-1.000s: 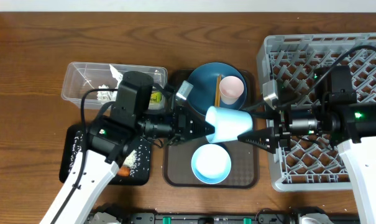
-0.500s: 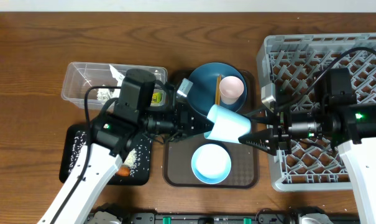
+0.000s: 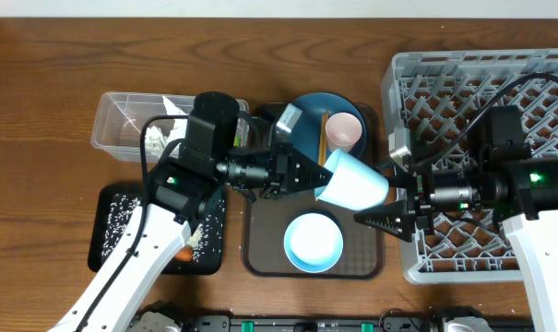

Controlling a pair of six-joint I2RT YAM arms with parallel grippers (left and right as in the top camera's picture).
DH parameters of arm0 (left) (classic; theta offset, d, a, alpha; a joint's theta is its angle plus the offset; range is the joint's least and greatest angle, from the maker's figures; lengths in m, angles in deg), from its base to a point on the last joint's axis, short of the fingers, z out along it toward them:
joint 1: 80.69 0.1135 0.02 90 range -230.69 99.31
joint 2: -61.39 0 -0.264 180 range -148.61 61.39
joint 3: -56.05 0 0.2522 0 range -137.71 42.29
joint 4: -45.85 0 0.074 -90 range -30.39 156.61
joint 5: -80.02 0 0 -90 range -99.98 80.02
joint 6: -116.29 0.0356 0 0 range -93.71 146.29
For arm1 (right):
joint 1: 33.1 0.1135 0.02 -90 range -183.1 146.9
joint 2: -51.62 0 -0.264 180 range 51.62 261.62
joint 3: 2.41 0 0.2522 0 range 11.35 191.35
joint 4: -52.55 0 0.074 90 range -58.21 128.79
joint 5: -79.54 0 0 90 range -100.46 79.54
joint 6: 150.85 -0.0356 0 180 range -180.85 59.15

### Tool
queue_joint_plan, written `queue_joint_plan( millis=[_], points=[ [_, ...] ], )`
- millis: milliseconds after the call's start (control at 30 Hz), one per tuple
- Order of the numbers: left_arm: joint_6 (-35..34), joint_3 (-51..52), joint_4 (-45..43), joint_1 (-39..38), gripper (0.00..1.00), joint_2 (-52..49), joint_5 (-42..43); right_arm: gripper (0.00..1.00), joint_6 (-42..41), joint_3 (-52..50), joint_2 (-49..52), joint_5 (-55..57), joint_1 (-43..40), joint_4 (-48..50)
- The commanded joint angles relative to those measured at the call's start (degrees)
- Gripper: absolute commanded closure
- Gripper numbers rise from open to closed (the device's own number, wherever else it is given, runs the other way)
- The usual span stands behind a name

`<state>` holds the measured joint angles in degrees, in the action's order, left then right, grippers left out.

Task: Sort waste into correct bins and load items into the dishwasher rack
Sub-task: 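Hand the light-blue cup from the left gripper to the right gripper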

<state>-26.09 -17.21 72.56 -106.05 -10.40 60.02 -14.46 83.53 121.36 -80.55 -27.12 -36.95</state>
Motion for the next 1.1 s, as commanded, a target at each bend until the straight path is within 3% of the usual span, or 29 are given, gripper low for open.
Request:
queue_joint_plan(
  millis=[0, 433, 1067],
  points=[
    [-0.87, -0.72, -0.22, -0.87, 0.94, 0.31, 1.42, 0.26, 0.04, -0.04, -0.5, -2.82, 0.85, 0.22],
    [0.39, -0.72, 1.77, -0.87, 0.94, 0.31, 1.4, 0.57, -0.04, -0.02, -0.52, -2.36, 0.02, 1.44],
    [14.8, -0.72, 20.68, -0.87, 0.94, 0.31, 0.92, 0.66, -2.54, -0.02, -0.52, -2.34, -2.6, 4.28]
  ],
)
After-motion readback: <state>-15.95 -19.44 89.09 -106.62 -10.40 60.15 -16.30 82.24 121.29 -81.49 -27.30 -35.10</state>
